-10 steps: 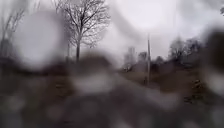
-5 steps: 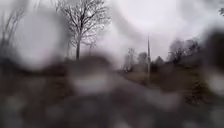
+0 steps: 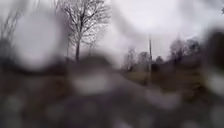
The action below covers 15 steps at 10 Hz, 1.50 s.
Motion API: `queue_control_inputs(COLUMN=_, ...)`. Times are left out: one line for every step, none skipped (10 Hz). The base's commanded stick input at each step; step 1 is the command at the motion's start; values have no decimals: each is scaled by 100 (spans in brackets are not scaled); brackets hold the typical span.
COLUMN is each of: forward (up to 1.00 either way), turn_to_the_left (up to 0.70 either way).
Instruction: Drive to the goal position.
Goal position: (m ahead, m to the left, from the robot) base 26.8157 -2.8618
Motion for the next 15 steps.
queue_control_inputs(forward=70, turn_to_the_left=0)
queue_control_inputs(forward=70, turn_to_the_left=0)
queue_control_inputs(forward=70, turn_to_the_left=0)
queue_control_inputs(forward=70, turn_to_the_left=0)
queue_control_inputs(forward=70, turn_to_the_left=0)
queue_control_inputs(forward=70, turn_to_the_left=0)
queue_control_inputs(forward=70, turn_to_the_left=0)
queue_control_inputs(forward=70, turn_to_the_left=0)
queue_control_inputs(forward=70, turn_to_the_left=0)
queue_control_inputs(forward=70, turn_to_the_left=0)
queue_control_inputs(forward=70, turn_to_the_left=0)
queue_control_inputs(forward=70, turn_to_the_left=0)
queue_control_inputs(forward=70, turn_to_the_left=0)
queue_control_inputs(forward=70, turn_to_the_left=0)
queue_control_inputs(forward=70, turn_to_the_left=0)
